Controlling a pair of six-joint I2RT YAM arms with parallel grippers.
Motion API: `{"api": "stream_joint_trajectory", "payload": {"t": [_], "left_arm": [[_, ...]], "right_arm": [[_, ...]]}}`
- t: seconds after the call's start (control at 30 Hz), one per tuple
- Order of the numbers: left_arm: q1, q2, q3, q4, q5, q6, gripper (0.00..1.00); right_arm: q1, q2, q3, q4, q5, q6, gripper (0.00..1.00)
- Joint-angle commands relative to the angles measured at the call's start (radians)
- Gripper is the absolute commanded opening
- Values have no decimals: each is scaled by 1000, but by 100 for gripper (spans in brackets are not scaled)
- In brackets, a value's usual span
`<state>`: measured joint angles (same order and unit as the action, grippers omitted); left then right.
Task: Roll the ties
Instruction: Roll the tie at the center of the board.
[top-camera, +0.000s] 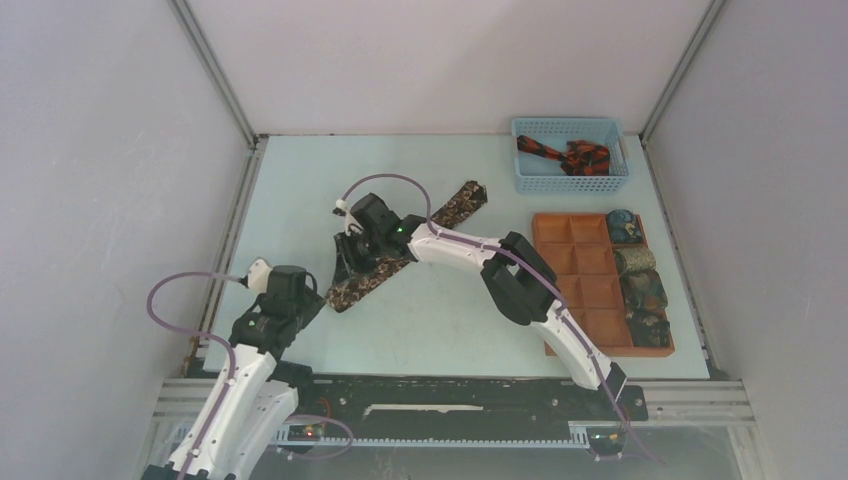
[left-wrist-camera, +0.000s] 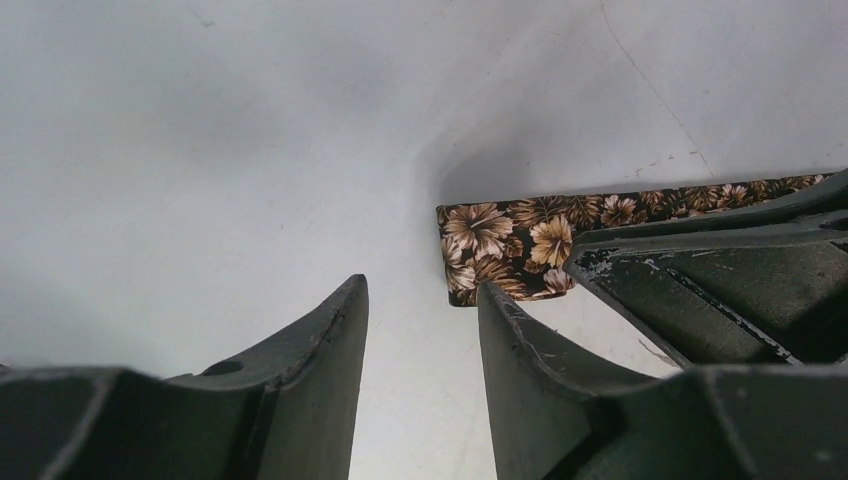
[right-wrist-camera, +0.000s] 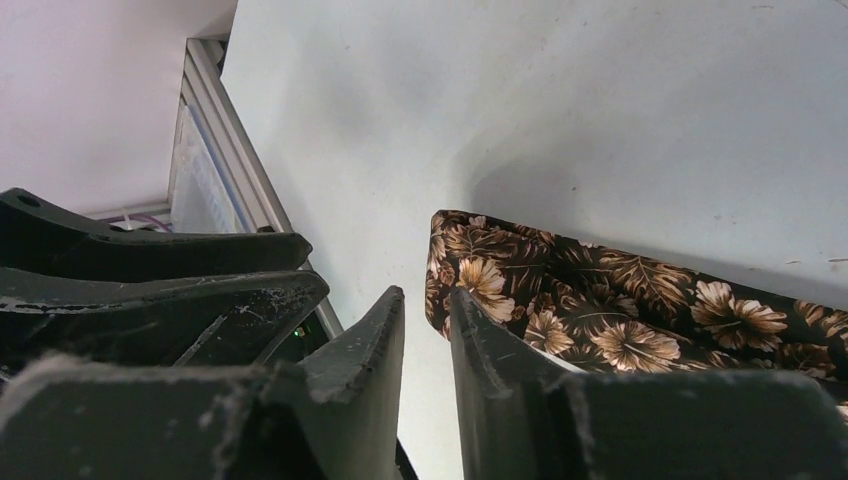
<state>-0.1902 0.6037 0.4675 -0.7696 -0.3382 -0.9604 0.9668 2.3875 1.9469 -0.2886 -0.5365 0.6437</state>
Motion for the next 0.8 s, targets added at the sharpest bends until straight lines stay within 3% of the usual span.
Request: {"api": "stream_joint_trajectory", "payload": {"t": [0.0,0.27,0.77], "left_arm": [[6,6,0,20,-31,-6,50],[6,7,-15,59,-5,17,50],[6,18,-51,155,79,71,55]], "right_arm": [[4,23,74,-26,-26,11,24],[2,26,36,-23,-31,6,16],[-8,-27,-95,19,8,-1,10]]}}
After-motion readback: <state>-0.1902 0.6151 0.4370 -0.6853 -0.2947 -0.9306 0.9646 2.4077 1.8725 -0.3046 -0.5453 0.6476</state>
